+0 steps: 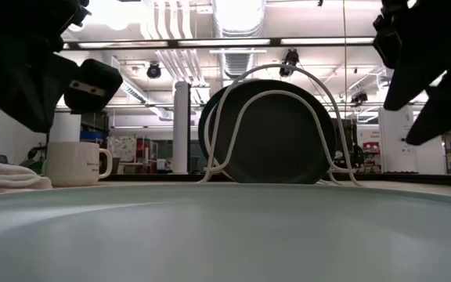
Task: Sort dishes
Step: Put the white plate into the dish rack
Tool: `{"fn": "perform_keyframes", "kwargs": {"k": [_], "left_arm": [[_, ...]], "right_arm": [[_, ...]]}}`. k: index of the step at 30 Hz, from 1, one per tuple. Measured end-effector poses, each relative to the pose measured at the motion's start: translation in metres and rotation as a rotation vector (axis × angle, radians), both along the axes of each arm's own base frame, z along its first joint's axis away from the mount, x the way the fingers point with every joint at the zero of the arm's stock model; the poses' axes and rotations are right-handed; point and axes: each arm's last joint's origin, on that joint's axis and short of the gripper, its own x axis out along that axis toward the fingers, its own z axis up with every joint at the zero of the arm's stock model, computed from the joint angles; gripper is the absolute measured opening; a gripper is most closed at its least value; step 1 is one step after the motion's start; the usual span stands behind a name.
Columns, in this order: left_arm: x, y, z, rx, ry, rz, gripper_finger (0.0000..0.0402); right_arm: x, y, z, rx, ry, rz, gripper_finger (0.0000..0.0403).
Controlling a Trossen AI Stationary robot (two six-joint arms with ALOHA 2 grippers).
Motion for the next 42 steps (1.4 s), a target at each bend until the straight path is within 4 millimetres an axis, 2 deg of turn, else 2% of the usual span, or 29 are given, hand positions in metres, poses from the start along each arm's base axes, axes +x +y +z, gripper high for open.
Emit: {"fn": "perform_keyframes", "kwargs": {"k": [10, 16, 22, 28, 37, 42], "left_arm": [[0.002, 0.001, -0.02, 0.004, -0.068, -0.023, 0.0], [-0.004, 0.004, -0.028, -0.04, -0.071, 0.016, 0.0], [-0.005, 0.006, -0.035, -0.096, -0.131, 0.039, 0.0], [-0.007, 0.007, -0.052, -0.117, -0.108, 0.067, 0.0], [0.003, 0.004, -0.075, -0.184, -0.129, 0.066, 0.0], [0.005, 0.009, -0.084, -0.239, -0.151, 0.057, 0.0]], "right_arm": [[0.015, 0.012, -0.03, 0.015, 0.007, 0.011, 0.0262], [0.024, 0.017, -0.05, 0.025, 0.003, -0.002, 0.0274], [0.034, 0.019, -0.061, 0.044, -0.043, -0.014, 0.0272], [0.042, 0.018, -0.064, 0.072, -0.083, -0.02, 0.0274], [0.054, 0.017, -0.067, 0.153, -0.138, -0.013, 0.0274], [0.058, 0.014, -0.066, 0.182, -0.151, -0.013, 0.0275]]}}
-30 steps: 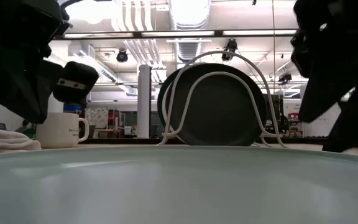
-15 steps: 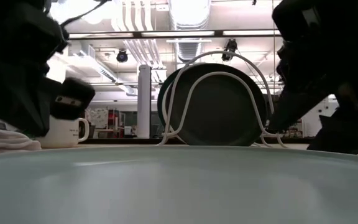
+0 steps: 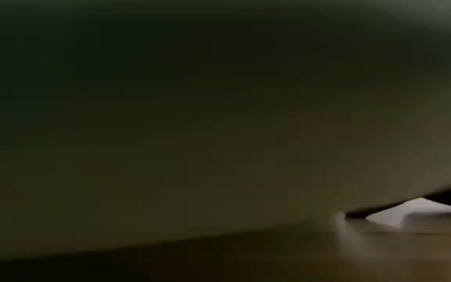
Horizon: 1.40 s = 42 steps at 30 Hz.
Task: Sort dishes
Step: Put the white plate into the dish rack
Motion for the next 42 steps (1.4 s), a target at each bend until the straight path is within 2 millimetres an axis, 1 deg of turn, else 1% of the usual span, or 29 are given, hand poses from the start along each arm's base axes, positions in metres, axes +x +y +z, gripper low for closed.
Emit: {"fn": "perform_keyframes", "kwargs": {"k": [4, 6, 9, 11, 15, 17, 21, 22, 23, 27, 30, 33, 38, 42], "left_arm": [[-0.004, 0.006, -0.007, -0.034, -0.024, 0.011, 0.0], [-0.006, 0.007, -0.009, -0.043, -0.044, 0.013, 0.0], [-0.007, 0.008, -0.011, -0.048, -0.056, 0.016, 0.0], [-0.007, 0.008, -0.011, -0.046, -0.052, 0.016, 0.0], [-0.007, 0.008, -0.011, -0.043, -0.055, 0.017, 0.0], [-0.007, 0.008, -0.011, -0.044, -0.057, 0.017, 0.0], [-0.007, 0.009, -0.01, -0.047, -0.063, 0.017, 0.0], [-0.007, 0.009, -0.01, -0.049, -0.065, 0.017, 0.0], [-0.007, 0.008, -0.009, -0.051, -0.066, 0.017, 0.0], [-0.008, 0.009, -0.006, -0.062, -0.074, 0.01, 0.0], [-0.01, 0.009, 0.001, -0.088, -0.089, -0.015, 0.0], [-0.014, 0.009, 0.009, -0.116, -0.114, -0.047, 0.0], [-0.023, 0.013, 0.022, -0.154, -0.147, -0.039, 0.0], [-0.03, 0.016, 0.036, -0.181, -0.217, -0.043, 0.0]], "right_arm": [[0.004, -0.003, 0.001, 0.03, -0.011, 0.001, 0.0275], [0.006, -0.006, 0.001, 0.038, -0.016, -0.005, 0.0269], [0.01, -0.01, 0.002, 0.039, -0.033, -0.016, 0.025], [0.013, -0.013, 0.003, 0.038, -0.048, -0.02, 0.023], [0.017, -0.018, 0.004, 0.01, -0.06, 0.009, 0.017], [0.018, -0.02, 0.003, -0.013, -0.064, 0.021, 0.0128], [0.019, -0.023, 0.004, -0.046, -0.066, 0.037, 0.0031], [0.019, -0.023, 0.004, -0.049, -0.069, 0.036, 0.0018], [0.019, -0.023, 0.004, -0.053, -0.072, 0.04, 0.0012], [0.019, -0.024, 0.004, -0.07, -0.067, 0.046, 0.0016], [0.017, -0.024, 0.005, -0.099, -0.059, 0.06, 0.0005], [0.016, -0.024, 0.009, -0.127, -0.066, 0.085, 0.0004], [0.009, -0.028, 0.022, -0.187, -0.038, 0.125, 0.0002], [0.002, -0.032, 0.04, -0.248, -0.033, 0.161, 0.0001]]}}
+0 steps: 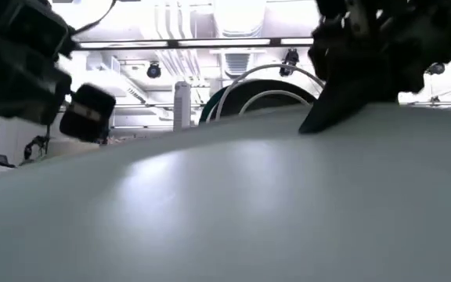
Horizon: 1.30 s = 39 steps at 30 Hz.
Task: Sort dishes
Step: Put the white plate into the dish rack
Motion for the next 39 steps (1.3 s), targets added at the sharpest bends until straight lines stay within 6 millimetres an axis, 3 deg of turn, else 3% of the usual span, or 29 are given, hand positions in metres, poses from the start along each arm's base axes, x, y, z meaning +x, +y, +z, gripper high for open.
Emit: {"fn": "perform_keyframes", "kwargs": {"k": [8, 16, 19, 25, 32, 39], "left_arm": [[-0.013, 0.005, 0.031, -0.017, -0.184, -0.01, 0.0], [-0.022, 0.011, 0.075, 0.031, -0.492, -0.006, 0.0], [-0.028, 0.015, 0.087, 0.114, -0.61, 0.047, 0.0], [-0.038, 0.026, 0.103, 0.261, -0.722, 0.28, 0.0], [-0.046, 0.042, 0.108, 0.537, -0.664, 0.641, 0.0], [-0.055, 0.054, 0.114, 0.819, -0.566, 0.945, 0.0]], "right_arm": [[-0.021, -0.014, 0.055, -0.127, -0.106, 0.028, 0.0], [-0.06, -0.043, 0.133, -0.339, -0.378, -0.104, 0.0], [-0.077, -0.058, 0.164, -0.474, -0.513, -0.237, 0.0], [-0.112, -0.092, 0.218, -0.792, -0.683, -0.343, 0.0], [-0.134, -0.136, 0.243, -1.033, -0.736, -0.429, 0.0], [-0.128, -0.176, 0.246, -1.221, -0.68, -0.449, 0.0]]}}
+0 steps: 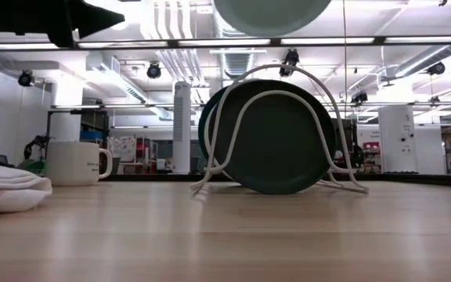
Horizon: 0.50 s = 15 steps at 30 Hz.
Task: Sort dishes
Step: Put the white plate into the dish rack
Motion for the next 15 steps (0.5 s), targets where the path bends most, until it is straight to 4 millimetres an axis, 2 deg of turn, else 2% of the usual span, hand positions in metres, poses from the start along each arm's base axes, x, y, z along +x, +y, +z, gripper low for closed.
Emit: {"fn": "perform_keyframes", "kwargs": {"k": [7, 11, 15], "left_arm": [[-0.003, 0.003, 0.0, 0.039, 0.044, 0.12, 0.0], [-0.001, 0.003, -0.001, 0.031, 0.051, 0.125, 0.0], [-0.001, 0.003, -0.002, 0.029, 0.054, 0.133, 0.0]], "right_arm": [[0.015, -0.039, 0.014, -0.1, 0.078, -0.036, 0.0], [0.019, -0.062, 0.032, -0.091, 0.157, 0.037, 0.0], [0.024, -0.088, 0.041, -0.042, 0.266, 0.017, 0.0]]}}
